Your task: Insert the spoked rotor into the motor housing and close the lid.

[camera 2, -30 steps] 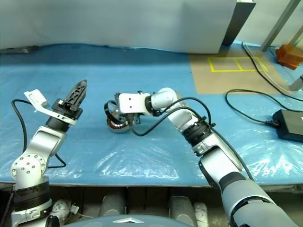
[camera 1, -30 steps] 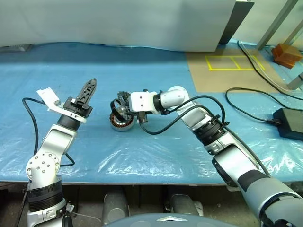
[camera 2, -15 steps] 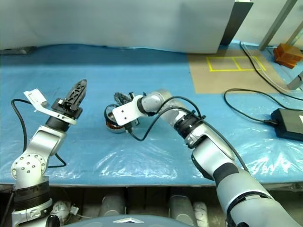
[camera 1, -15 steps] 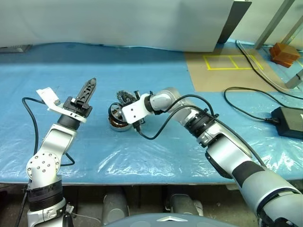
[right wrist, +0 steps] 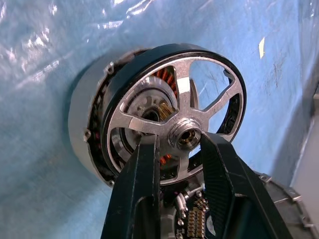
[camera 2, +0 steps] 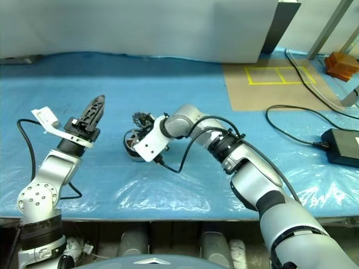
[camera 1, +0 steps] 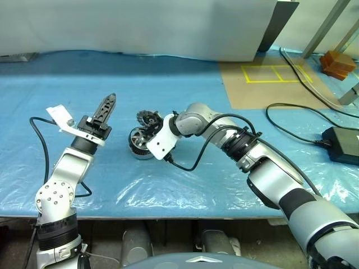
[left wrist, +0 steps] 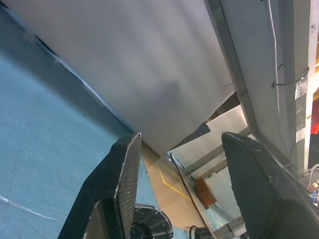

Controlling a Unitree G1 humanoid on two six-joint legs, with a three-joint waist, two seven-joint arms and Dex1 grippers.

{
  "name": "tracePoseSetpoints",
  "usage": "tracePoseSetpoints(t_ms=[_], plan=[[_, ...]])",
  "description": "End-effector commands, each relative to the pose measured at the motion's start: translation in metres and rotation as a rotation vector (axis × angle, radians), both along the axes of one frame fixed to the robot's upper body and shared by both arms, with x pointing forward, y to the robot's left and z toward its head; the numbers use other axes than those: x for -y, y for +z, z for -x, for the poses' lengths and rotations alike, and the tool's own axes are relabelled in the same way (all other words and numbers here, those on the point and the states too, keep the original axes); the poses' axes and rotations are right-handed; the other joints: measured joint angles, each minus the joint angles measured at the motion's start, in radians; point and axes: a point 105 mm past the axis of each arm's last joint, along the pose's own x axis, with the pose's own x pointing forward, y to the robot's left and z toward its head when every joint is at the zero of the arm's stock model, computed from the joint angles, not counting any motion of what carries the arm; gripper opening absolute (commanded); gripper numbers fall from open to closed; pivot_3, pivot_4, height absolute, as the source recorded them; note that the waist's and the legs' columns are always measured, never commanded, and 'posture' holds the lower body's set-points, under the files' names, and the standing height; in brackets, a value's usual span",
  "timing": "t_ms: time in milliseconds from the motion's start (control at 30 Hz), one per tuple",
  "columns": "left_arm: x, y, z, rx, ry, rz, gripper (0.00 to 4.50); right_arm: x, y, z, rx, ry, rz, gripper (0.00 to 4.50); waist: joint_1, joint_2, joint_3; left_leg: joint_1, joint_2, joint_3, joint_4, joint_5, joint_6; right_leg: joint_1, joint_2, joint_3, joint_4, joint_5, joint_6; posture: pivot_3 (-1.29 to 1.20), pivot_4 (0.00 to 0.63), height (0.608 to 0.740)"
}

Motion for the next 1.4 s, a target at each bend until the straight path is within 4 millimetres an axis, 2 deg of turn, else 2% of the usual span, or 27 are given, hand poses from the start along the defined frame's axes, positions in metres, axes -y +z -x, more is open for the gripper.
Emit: tracePoseSetpoints(t_ms=[33,367,667,967,1167,1300,1400], plan=[[0.002,0.009,0.003,0.040,0.000,-0.007,2.74,-0.016,0.025,0.000,0.111,0.049,-0.048,0.81,-0.001,0.000,0.000,0.000,0.000,0.000,0.000,0.000,0.000,0.000,0.000,0.000,0.000,0.000,0.000,0.00,0.150,0.740],[0.003,0.006,0.003,0.031,0.006,-0.007,2.74,0.004,0.016,-0.001,0.156,0.110,0.071,0.81,0.000,-0.001,0.000,-0.001,0.000,0.000,0.000,0.000,0.000,-0.001,0.000,0.000,0.000,0.000,0.000,0.00,0.150,0.740],[0.005,0.006,0.001,0.030,0.001,-0.007,2.74,0.004,0.009,-0.007,0.206,0.129,0.131,0.81,-0.002,-0.001,0.000,-0.001,0.000,0.000,0.000,0.000,0.000,-0.001,0.000,0.000,0.000,0.000,0.000,0.00,0.150,0.740],[0.008,0.004,0.003,0.025,-0.005,-0.006,2.74,0.004,0.000,-0.001,0.188,0.166,0.165,0.81,-0.001,-0.001,0.000,-0.001,0.000,0.000,0.000,0.000,0.000,-0.001,0.000,0.000,0.000,0.000,0.000,0.00,0.150,0.740],[0.010,0.002,0.001,0.017,-0.007,-0.033,2.79,-0.004,0.009,0.000,0.183,0.157,0.106,2.76,-0.002,-0.001,0.000,-0.001,0.000,0.000,0.000,0.000,0.000,-0.001,0.000,0.000,0.000,0.000,0.000,0.00,0.150,0.740],[0.011,0.002,0.001,0.017,-0.009,-0.027,2.79,-0.009,0.021,0.002,0.180,0.159,0.059,2.76,-0.003,-0.001,0.000,-0.001,0.000,0.000,0.000,0.000,0.000,-0.002,0.000,0.000,0.001,0.000,0.000,0.00,0.150,0.740],[0.012,0.003,0.002,0.019,-0.012,-0.027,2.79,-0.011,0.039,0.009,0.080,0.135,-0.036,2.76,-0.003,-0.001,0.001,-0.002,0.000,0.000,0.000,0.000,0.000,-0.002,0.000,0.000,0.001,0.000,0.000,0.00,0.150,0.740]])
